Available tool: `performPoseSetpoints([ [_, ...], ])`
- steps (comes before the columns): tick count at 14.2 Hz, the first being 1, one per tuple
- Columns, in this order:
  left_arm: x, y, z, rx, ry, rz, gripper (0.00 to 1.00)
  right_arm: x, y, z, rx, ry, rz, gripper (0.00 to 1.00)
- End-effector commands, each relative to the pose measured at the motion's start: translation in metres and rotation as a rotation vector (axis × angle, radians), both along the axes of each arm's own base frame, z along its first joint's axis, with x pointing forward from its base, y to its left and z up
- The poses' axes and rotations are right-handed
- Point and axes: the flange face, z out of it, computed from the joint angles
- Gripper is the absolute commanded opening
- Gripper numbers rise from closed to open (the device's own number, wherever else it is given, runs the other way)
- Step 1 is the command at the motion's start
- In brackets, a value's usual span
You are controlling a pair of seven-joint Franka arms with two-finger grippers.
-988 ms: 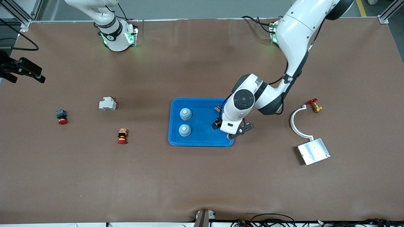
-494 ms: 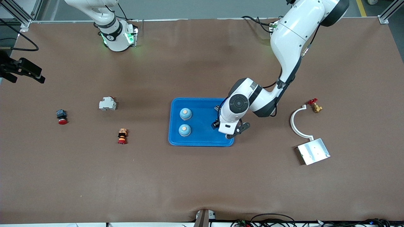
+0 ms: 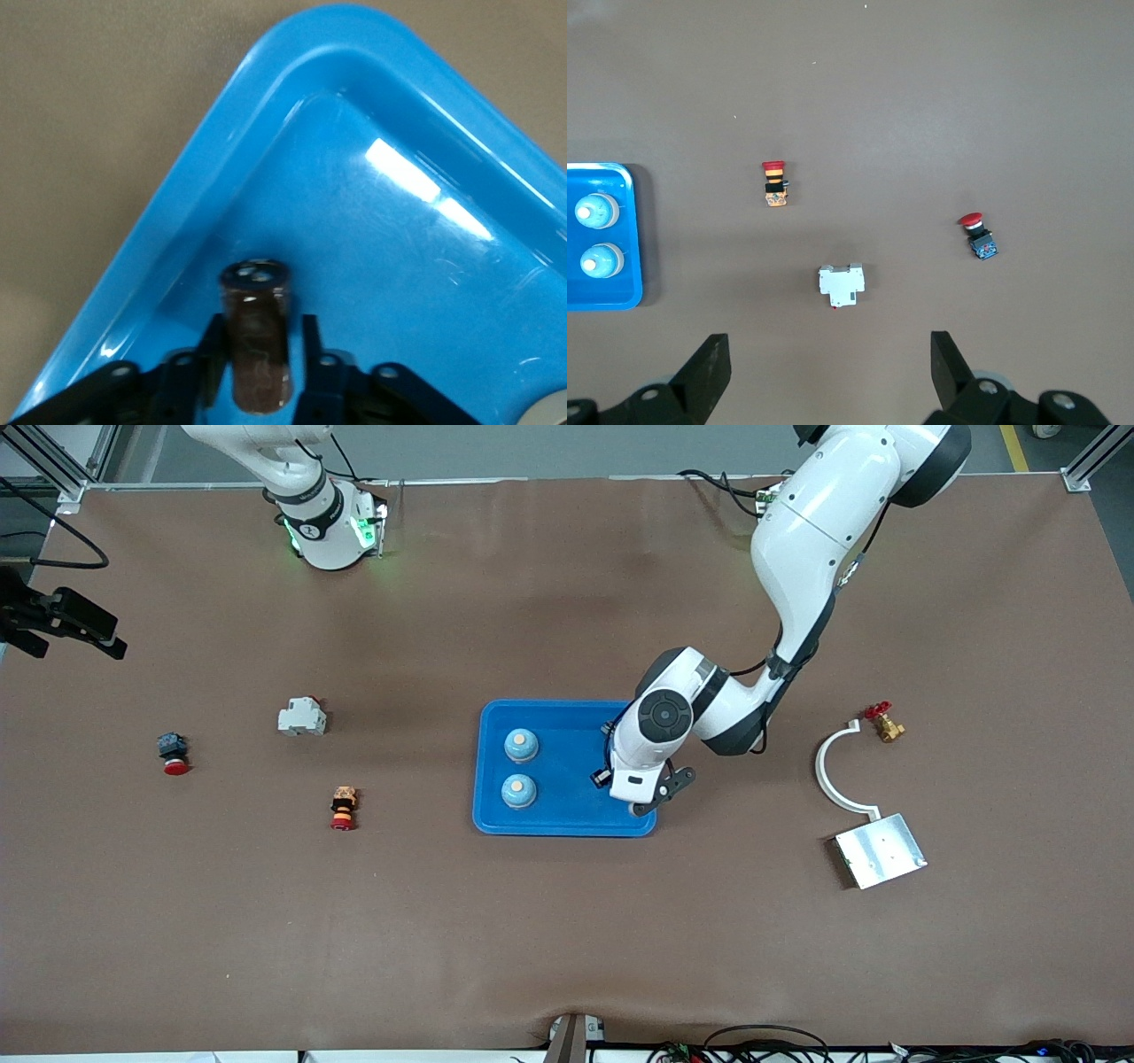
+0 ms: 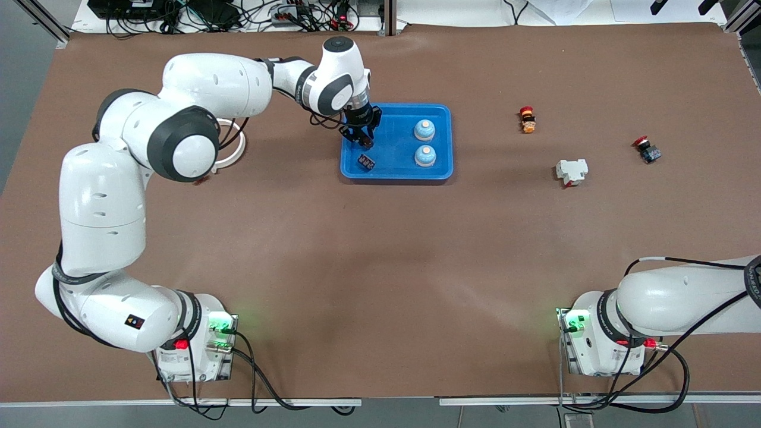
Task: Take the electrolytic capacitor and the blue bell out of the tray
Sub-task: 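Carry the capacitor beside the white pipe and open the left gripper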
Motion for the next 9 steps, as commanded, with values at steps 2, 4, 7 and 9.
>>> performPoseSetpoints([
  [2, 0.006, -0.005, 0.018, 0.0, -0.04, 0.023, 0.0, -0.003, 0.002, 0.003, 0.002, -0.006, -0.001, 1.0],
  [4, 0.016, 0.004, 0.043, -0.004, -0.068, 0.033, 0.0, -0.003, 0.002, 0.0, 0.002, 0.0, -0.001, 1.0],
  [7, 0.043, 0.048, 0.113, 0.019, -0.102, 0.022, 0.0, -0.005, 0.002, -0.001, 0.003, 0.011, -0.004, 1.0],
  [9, 0.059, 0.097, 0.146, 0.056, -0.081, -0.04, 0.0, -0.005, 0.003, -0.003, 0.003, 0.017, -0.01, 1.0],
])
